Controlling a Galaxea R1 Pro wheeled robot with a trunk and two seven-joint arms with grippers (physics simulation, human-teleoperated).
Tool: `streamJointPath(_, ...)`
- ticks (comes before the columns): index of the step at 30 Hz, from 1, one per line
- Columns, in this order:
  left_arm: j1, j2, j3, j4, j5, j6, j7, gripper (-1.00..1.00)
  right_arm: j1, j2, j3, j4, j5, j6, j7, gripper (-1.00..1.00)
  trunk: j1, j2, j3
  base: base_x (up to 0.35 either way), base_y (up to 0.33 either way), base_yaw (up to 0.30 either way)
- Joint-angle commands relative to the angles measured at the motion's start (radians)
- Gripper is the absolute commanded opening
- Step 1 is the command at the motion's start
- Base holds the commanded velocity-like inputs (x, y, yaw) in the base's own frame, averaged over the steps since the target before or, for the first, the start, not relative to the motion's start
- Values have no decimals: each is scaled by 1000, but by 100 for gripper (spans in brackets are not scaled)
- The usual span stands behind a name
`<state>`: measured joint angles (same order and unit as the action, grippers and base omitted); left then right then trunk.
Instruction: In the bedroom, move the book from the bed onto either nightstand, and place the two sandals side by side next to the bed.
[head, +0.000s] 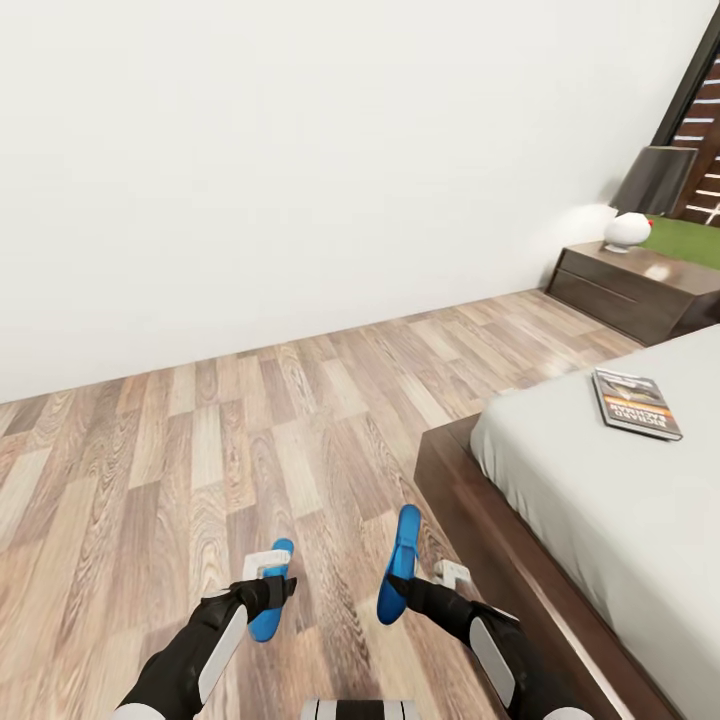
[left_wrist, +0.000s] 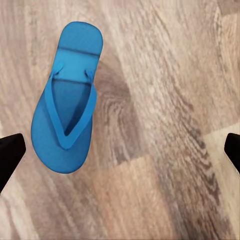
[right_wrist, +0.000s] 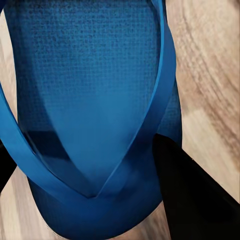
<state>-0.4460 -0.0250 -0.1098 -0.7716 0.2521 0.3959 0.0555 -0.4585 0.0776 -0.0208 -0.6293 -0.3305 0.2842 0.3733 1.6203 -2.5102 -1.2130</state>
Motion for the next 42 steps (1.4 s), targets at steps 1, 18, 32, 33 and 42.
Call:
streamJointPath(1,0,0,-2,-2,10,4,6,100,0,0,-2,-1,-10,9,1,-100,0,0,-1,73,0,0)
streamJointPath(18,0,0,-2,-2,10,4,6,100,0,1,-2,5,-10,9,2,-100,0,0,-1,121,56,0)
streamJointPath(32,0,0,-2,-2,10,3,6,100,0,1,-2,6,-10,9,2,-100,0,0,-1,119,1,0)
streamJointPath(33,0,0,-2,-2,10,3,6,100,0,1,-2,6,-10,9,2,-100,0,0,-1,6,0,0)
streamJointPath(42,0,-1,-4,-2,9,4,7,100,0,1,-2,7,-10,9,3,-100,3,-2,-28,1,0,0)
